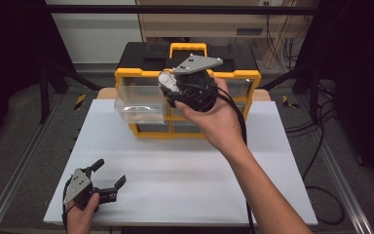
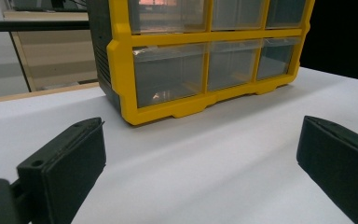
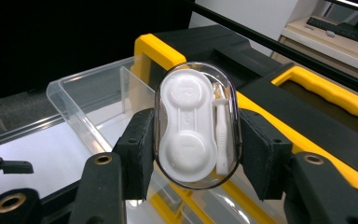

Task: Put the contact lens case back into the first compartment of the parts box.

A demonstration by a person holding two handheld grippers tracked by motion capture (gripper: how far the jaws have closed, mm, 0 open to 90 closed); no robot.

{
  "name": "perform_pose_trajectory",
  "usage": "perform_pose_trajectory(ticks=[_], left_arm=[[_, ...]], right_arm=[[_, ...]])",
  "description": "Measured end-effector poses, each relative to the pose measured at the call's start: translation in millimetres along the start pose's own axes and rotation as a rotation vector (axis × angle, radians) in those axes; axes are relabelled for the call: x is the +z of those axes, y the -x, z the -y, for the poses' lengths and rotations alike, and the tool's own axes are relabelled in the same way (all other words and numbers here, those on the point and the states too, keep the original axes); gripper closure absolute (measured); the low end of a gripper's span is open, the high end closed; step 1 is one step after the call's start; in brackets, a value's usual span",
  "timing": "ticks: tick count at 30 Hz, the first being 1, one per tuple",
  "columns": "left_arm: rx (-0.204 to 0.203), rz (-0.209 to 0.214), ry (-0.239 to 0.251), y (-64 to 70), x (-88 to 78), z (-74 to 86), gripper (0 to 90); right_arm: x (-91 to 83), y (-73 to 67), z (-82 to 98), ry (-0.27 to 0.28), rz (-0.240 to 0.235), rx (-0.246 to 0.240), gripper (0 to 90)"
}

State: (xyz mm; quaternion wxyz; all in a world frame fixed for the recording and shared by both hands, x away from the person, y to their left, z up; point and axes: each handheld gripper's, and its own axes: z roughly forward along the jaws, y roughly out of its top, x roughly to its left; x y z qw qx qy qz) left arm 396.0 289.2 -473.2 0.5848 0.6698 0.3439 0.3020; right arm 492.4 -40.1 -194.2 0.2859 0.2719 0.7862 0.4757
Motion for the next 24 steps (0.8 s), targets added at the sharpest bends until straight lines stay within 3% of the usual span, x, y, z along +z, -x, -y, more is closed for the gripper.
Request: perform_pose_trajectory(ticks=[24], left_arm=[[-0.001,-0.005,0.006,-1.7,-0.2,-0.1,1.0]], right_arm=[[15.9,-8.9,-11.9,-0.003,-0.023,-0.014,49.0]])
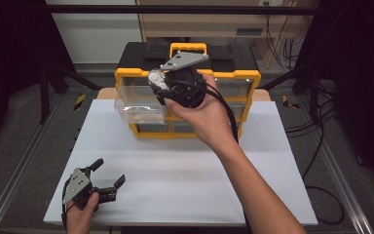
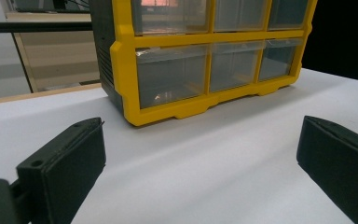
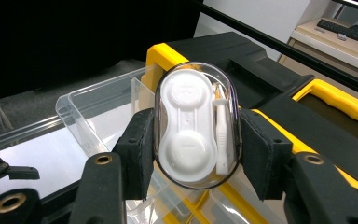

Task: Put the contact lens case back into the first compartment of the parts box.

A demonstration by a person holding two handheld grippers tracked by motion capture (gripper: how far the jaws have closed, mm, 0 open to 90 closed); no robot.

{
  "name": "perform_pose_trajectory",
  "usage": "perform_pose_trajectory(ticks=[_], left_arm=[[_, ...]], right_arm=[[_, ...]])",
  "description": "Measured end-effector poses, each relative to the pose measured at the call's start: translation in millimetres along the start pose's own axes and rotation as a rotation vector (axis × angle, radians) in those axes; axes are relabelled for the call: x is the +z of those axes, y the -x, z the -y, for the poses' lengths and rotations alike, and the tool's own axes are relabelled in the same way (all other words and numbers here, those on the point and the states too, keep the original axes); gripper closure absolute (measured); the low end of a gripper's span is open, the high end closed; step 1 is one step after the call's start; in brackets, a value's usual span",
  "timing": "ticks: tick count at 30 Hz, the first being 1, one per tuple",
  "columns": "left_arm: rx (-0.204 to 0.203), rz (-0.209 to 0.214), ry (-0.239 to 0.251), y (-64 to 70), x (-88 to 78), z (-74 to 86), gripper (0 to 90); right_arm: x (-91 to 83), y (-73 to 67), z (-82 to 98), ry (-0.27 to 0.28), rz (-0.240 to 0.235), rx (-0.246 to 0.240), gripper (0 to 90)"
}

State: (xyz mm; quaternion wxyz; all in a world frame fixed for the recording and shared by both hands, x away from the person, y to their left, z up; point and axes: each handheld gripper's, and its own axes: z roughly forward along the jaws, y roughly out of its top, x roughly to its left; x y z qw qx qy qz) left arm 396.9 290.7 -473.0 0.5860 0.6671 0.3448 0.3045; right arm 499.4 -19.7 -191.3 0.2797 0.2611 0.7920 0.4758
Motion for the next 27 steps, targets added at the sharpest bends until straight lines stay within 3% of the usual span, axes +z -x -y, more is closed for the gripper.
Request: perform_pose_trajectory(ticks=[27], left_arm=[[0.002,-0.002,0.003,-0.7,-0.3,-0.3,1.0]], right_arm=[[9.8,-10.3,-6.0,-0.007,-0.032,-0.02,49.1]])
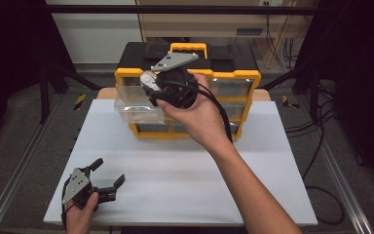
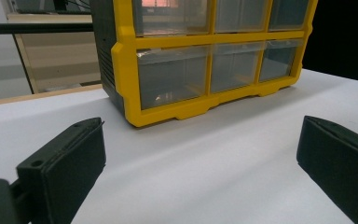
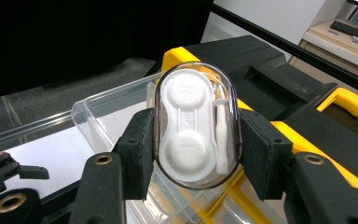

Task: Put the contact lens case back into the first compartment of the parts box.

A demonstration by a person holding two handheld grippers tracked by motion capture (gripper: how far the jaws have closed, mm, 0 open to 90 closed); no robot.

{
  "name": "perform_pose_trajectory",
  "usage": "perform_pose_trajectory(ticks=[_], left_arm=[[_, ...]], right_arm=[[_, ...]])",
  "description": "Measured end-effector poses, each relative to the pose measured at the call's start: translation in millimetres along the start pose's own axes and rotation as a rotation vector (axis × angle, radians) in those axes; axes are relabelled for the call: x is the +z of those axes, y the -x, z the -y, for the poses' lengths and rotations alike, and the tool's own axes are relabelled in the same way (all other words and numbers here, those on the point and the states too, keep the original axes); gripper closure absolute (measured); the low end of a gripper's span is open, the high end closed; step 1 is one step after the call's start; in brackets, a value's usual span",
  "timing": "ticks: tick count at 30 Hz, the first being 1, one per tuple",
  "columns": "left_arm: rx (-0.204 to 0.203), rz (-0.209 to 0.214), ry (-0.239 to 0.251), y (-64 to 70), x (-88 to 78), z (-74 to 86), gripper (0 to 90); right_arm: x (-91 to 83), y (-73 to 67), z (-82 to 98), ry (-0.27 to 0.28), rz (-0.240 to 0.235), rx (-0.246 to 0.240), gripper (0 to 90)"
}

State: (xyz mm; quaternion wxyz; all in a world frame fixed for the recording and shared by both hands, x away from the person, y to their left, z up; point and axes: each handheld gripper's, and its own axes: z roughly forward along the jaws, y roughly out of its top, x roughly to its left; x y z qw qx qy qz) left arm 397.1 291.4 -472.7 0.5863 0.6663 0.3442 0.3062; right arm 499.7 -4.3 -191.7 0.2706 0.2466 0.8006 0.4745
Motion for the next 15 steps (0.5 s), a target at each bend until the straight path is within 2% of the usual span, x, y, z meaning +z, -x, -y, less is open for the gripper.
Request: perform_pose_trajectory(ticks=[15], left_arm=[[0.001,0.0,0.0,-0.3,0.0,0.0,1.0]], right_arm=[[5.2,-5.1,-0.5,-0.01,-0.014,-0.01,49.1]])
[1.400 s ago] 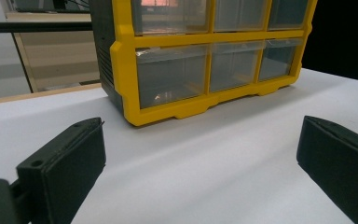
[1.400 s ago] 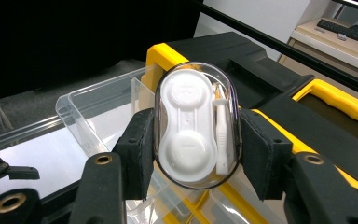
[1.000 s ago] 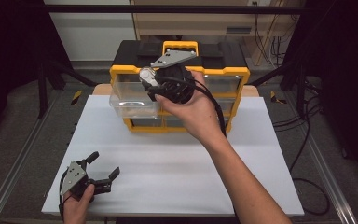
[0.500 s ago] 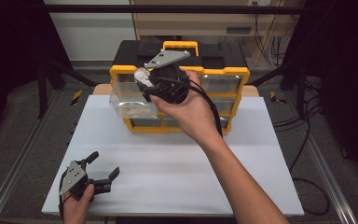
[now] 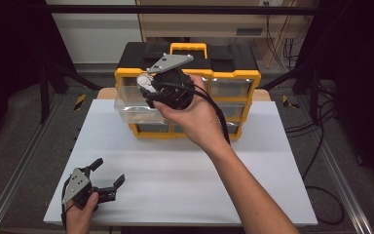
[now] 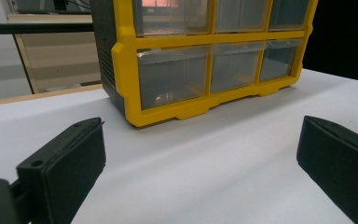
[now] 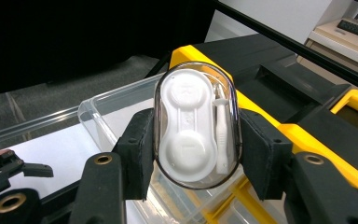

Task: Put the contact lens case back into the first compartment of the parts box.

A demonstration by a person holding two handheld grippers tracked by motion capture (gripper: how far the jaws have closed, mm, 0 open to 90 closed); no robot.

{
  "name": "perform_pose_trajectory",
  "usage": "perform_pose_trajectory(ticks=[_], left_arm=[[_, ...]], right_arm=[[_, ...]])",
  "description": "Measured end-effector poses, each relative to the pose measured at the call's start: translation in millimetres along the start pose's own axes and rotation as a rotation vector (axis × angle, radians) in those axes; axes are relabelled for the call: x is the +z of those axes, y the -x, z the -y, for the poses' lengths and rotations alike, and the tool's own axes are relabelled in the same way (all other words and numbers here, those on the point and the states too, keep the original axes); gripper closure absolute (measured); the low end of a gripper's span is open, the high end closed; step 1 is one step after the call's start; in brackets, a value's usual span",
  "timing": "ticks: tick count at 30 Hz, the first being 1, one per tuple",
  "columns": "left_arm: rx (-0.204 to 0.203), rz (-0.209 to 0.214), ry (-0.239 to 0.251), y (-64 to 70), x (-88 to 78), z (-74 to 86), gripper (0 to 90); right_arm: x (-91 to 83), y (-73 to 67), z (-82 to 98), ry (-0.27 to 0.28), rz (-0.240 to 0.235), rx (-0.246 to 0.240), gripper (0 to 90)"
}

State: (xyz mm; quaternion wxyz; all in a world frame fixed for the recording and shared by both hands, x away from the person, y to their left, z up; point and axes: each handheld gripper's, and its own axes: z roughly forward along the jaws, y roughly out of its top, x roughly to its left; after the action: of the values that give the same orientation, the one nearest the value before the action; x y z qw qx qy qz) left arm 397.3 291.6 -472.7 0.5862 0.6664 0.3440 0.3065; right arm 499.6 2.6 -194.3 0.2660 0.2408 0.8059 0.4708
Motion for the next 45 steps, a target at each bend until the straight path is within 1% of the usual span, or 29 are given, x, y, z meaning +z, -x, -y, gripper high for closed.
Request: perform_pose_trajectory(ticks=[21,26,32,45], left_arm=[[0.002,-0.002,-0.002,-0.4,0.1,0.1,1.0],[0.005,-0.002,-0.004,-0.1,0.4,0.2,1.0],[0.012,-0.001,-0.008,0.7,0.8,0.1,1.0],[0.017,0.003,-0.013,1.6,1.6,0.2,1.0]], right_arm=[[8.4,-6.1,-0.5,-0.012,-0.017,-0.007,49.0],[12.6,-6.5,-0.3,-0.019,-0.021,-0.007,49.0],[17.7,-6.6,0.2,-0.023,-0.024,0.0,49.1],[22.5,-5.3,-1.6,-0.024,-0.029,0.017,49.1]])
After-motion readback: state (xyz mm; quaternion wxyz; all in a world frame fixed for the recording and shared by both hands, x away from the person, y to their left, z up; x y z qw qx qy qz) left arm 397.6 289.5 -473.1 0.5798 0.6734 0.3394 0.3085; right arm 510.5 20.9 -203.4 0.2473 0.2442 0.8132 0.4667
